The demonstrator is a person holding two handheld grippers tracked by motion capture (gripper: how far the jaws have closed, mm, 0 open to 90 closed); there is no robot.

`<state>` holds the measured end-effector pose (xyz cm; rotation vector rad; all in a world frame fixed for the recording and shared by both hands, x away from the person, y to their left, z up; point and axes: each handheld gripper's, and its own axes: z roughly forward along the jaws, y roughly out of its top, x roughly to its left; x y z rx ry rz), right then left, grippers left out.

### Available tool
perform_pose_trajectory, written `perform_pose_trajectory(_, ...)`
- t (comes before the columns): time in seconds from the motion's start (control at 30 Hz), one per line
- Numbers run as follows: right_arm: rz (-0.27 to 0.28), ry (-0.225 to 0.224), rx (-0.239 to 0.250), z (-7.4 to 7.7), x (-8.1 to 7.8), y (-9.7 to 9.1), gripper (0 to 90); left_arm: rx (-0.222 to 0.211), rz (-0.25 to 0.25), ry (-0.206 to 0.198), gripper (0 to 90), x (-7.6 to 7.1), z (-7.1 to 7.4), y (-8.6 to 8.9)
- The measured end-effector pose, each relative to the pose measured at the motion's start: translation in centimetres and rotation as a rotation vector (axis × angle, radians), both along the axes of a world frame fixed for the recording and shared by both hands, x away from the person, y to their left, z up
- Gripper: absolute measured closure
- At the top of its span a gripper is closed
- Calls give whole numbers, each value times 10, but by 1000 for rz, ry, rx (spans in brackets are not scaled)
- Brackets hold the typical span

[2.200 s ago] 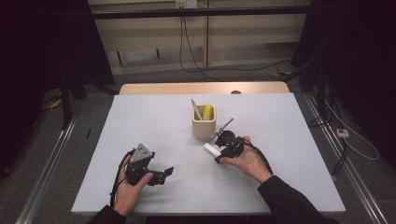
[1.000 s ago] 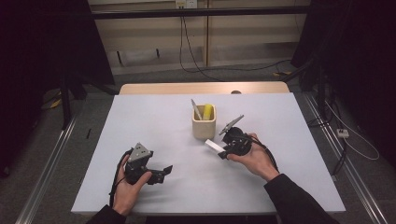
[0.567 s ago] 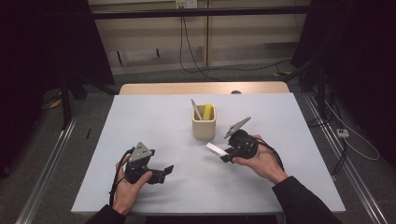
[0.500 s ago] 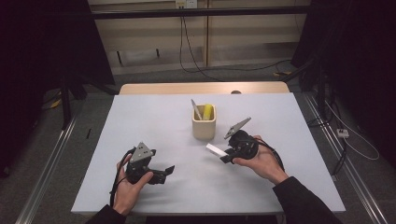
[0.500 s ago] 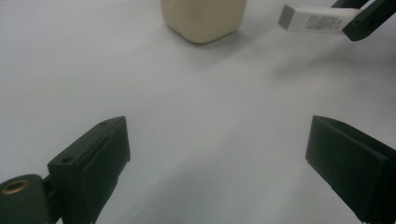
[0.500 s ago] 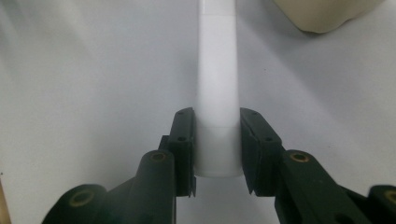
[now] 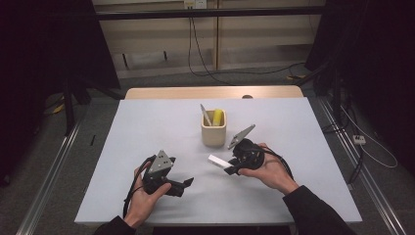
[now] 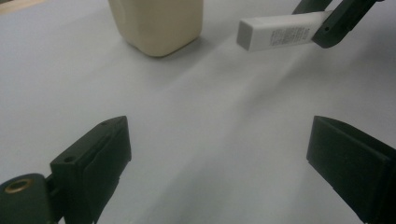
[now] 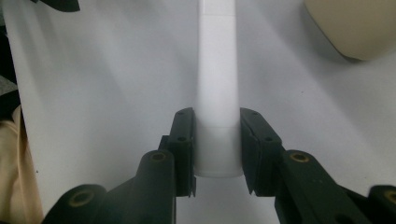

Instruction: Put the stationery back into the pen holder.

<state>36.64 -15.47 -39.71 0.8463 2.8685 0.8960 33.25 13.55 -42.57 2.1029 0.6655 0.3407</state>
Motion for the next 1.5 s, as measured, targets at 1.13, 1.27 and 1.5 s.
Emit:
perform_pose_trajectory(1.13,30,14,-10,3,17,16,685,342,-191,-343,103,6,-10,-54)
perform_pose_trajectory(1.27,43,30,-12,0,17,19,685,412,-212,-400,124,-2,-19,-57)
perform_pose_trajectory(1.5,68,42,-21,-3,16,27,685,524,-228,-542,184,-13,-16,-60)
